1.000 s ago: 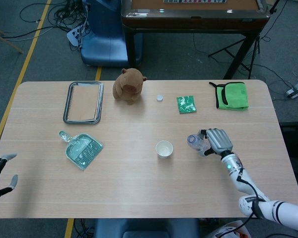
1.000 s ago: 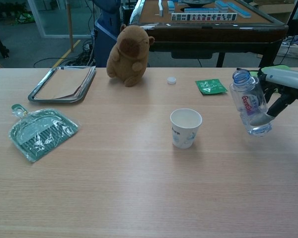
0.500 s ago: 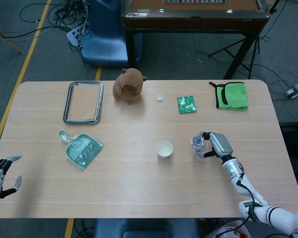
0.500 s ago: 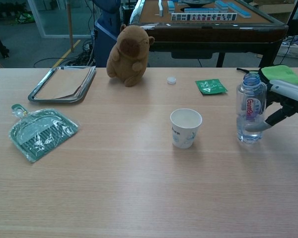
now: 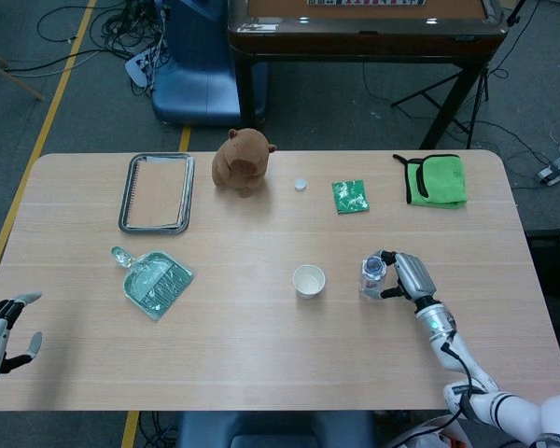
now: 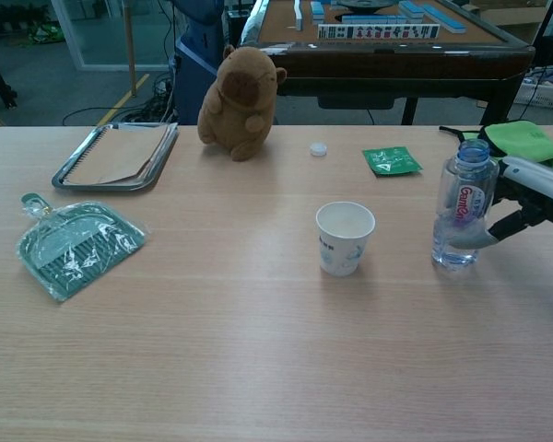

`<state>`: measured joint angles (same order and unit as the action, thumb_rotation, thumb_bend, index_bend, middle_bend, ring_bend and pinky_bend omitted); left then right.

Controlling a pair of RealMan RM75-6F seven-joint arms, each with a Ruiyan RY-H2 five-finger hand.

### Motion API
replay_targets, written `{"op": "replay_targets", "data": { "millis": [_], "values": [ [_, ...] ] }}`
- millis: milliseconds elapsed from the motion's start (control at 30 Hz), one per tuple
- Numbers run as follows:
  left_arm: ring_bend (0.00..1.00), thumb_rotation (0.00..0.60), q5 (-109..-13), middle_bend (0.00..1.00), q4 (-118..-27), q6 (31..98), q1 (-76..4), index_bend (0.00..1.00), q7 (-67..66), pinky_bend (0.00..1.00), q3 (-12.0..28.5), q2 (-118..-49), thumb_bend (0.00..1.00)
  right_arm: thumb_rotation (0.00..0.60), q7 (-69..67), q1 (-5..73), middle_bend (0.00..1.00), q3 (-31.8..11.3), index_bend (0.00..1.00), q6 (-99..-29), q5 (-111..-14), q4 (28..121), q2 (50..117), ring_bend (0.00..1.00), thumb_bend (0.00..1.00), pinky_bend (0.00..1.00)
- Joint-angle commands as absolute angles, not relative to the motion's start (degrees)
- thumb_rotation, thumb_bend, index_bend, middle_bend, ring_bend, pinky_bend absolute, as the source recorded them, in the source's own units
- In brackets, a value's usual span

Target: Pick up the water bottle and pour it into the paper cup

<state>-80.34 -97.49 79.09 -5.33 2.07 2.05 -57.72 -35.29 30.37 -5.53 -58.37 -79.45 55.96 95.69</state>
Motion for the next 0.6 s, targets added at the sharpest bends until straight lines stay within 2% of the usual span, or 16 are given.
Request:
{"op": "replay_targets", "data": {
  "millis": [33, 467, 600],
  "values": [
    [0.20, 0.600, -80.4, 0.21, -97.5, 79.1, -5.3, 0.20, 2.0, 0.60, 2.0, -57.7, 0.39, 0.600, -36.6, 30.2, 0.53, -5.8, 0.58, -58.0, -79.4, 55.1, 96.4, 0.40, 0.08, 0.38],
    [0.20, 0.600, -80.4, 0.21, -97.6, 79.3, -5.3, 0.20, 2.4, 0.60, 2.0, -57.6, 0.39, 0.600, -39.8, 30.2, 0.50, -6.0, 0.58, -56.2, -80.0, 52.1, 97.8, 0.37, 0.01, 0.38],
    [0.20, 0.600, -80.4, 0.21, -97.6, 79.3, -5.3, 0.20, 2.5, 0.60, 2.1, -57.5, 0.39, 0.600, -40.5, 30.3, 0.44, -5.6, 0.58, -55.7, -80.7, 52.2, 97.4, 0.33, 0.00, 0.38]
  ]
}}
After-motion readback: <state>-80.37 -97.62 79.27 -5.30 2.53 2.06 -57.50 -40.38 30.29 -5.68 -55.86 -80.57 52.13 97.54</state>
